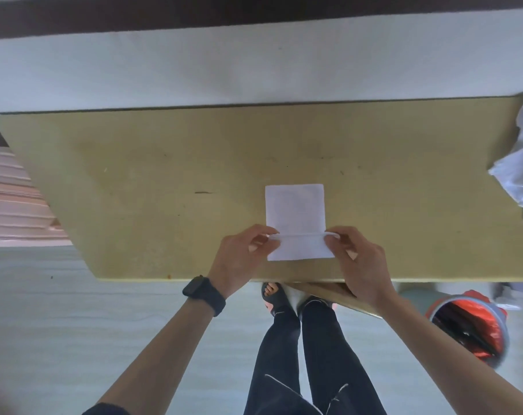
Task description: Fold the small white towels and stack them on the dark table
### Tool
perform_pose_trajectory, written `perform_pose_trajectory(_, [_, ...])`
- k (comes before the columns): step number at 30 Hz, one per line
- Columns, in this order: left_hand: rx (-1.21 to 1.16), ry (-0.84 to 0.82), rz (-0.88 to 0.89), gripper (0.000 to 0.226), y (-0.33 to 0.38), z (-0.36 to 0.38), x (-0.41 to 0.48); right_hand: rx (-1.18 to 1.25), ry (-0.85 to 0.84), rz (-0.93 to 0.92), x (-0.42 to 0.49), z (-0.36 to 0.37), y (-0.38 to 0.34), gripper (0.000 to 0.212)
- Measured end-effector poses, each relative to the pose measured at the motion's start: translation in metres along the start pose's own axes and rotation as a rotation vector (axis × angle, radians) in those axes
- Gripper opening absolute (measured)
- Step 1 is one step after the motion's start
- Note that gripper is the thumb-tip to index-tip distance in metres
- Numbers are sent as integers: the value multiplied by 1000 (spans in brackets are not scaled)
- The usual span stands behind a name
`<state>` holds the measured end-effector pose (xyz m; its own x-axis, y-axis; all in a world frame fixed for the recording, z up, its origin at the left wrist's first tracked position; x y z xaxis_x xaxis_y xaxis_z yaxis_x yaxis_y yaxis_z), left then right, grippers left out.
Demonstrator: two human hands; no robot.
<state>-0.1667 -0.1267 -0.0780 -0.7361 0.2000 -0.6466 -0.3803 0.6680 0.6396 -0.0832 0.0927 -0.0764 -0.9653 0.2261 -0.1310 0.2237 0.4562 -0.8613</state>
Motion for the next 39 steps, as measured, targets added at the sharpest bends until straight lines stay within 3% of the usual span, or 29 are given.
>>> perform_pose_trajectory(5, [-4, 93, -85, 14, 15, -11, 61, 44, 86, 171, 56, 6, 20, 11])
perform_pose_trajectory(10, [-30, 85, -212, 23, -3, -3, 99, -6, 90, 220, 86, 17, 33, 19])
perform_pose_trajectory(18, [53, 196, -75, 13, 19, -8, 101, -69, 103, 216, 96, 22, 39, 18])
perform_pose_trajectory(31, [350, 322, -8, 33, 38, -10, 106, -217, 60, 213, 112, 20, 39, 16])
perform_pose_trajectory(39, [380, 326, -15, 28, 40, -12, 113, -390, 89, 143, 116, 16, 31, 15])
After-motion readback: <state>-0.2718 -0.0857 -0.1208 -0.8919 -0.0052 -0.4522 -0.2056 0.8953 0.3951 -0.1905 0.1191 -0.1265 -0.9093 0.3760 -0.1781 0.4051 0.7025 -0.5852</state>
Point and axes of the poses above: each hand's wrist, its own x-axis towards the middle knuckle, its own z-axis out of the palm, y = z × x, the point moved 10 cm from there along x, towards the middle knuckle, and after that the axes turned 14 degrees about -z, right-handed, at the moved point
